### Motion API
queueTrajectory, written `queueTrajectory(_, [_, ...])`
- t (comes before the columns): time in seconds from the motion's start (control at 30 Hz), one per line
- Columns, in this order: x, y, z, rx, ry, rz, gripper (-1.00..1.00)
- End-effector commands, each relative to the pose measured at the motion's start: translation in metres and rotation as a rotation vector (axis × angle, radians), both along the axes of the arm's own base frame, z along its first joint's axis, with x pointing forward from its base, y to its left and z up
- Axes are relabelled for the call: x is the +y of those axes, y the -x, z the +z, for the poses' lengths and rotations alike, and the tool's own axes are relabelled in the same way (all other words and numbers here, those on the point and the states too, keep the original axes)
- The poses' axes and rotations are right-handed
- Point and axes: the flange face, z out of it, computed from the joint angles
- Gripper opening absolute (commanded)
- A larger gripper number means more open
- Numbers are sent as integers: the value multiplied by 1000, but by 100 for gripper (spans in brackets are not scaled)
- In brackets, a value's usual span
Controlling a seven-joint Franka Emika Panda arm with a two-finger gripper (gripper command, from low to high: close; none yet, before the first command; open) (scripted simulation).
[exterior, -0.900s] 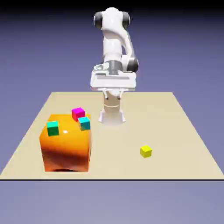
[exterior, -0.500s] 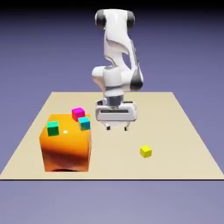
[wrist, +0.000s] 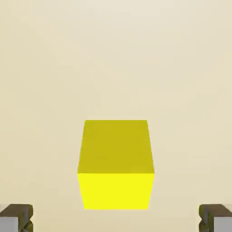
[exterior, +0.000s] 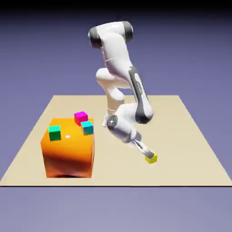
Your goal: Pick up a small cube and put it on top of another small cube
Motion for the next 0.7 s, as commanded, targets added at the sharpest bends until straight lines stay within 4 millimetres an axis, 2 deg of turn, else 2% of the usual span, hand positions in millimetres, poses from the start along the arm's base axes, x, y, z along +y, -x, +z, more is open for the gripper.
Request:
queueTrajectory(0.0, [6, 3, -11, 0, 0, 0, 0])
queueTrajectory(0.07, [17, 10, -32, 1, 2, 0, 0])
queueTrajectory(0.1, [19, 11, -35, 2, 3, 0, 0])
queueTrajectory(0.13, [19, 11, -35, 2, 3, 0, -100])
queueTrajectory(0.17, [19, 11, -35, 2, 3, 0, -100])
queueTrajectory(0.33, [-10, -3, 19, 1, 2, 0, -100])
queueTrajectory(0.37, [-15, -19, 36, -33, 16, -7, -100])
queueTrajectory(0.47, [-53, -61, 91, -117, 68, -80, -100])
queueTrajectory(0.57, [-93, -90, 157, -204, 113, -155, -100])
queueTrajectory(0.6, [-106, -97, 181, -233, 127, -181, -100])
queueTrajectory(0.67, [-144, -89, 201, -220, 142, -253, -100])
